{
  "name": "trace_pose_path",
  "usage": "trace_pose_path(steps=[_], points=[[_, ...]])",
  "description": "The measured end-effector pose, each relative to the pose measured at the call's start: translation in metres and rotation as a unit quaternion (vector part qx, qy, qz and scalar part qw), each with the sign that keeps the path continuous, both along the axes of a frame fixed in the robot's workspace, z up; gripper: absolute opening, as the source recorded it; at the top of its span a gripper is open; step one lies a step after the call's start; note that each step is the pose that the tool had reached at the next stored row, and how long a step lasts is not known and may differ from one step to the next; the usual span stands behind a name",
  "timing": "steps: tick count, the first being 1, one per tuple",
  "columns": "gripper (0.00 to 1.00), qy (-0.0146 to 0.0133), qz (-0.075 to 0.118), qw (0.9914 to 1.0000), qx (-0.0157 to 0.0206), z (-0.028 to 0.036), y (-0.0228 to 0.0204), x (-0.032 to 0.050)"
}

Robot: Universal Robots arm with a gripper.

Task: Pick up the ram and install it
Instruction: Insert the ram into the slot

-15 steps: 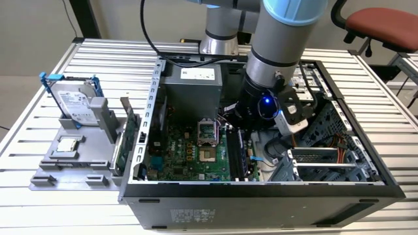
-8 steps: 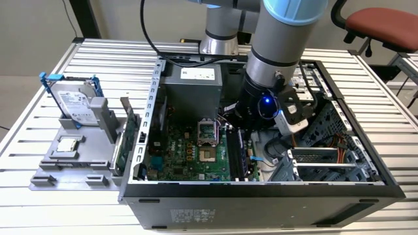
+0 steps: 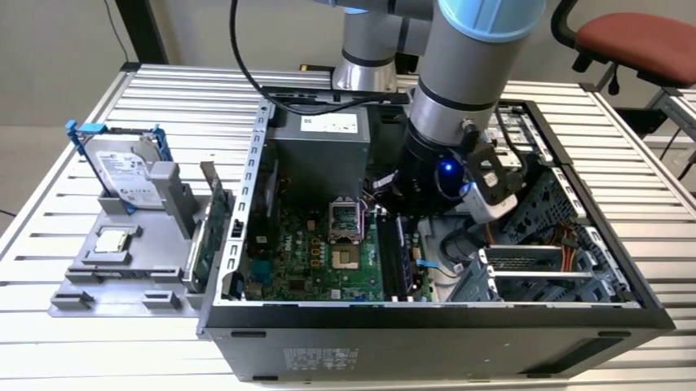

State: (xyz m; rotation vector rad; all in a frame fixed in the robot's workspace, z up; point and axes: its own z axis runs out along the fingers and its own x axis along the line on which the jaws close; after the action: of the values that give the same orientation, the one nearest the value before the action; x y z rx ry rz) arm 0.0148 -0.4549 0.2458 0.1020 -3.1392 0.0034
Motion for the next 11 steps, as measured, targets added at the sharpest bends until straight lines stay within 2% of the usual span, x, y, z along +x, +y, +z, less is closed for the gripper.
trace_pose_path(steps=[3,5,8,11], points=[[0.0,-0.0009,0.027,0.99964,0.0001,-0.0001,0.0,0.0],[0.0,-0.0024,0.045,0.99897,0.0002,-0.0002,0.0,0.0],[0.0,-0.0041,0.072,0.99736,0.0,0.0,0.0,0.0],[0.0,-0.0058,0.099,0.99506,0.0,0.0,0.0,0.0]])
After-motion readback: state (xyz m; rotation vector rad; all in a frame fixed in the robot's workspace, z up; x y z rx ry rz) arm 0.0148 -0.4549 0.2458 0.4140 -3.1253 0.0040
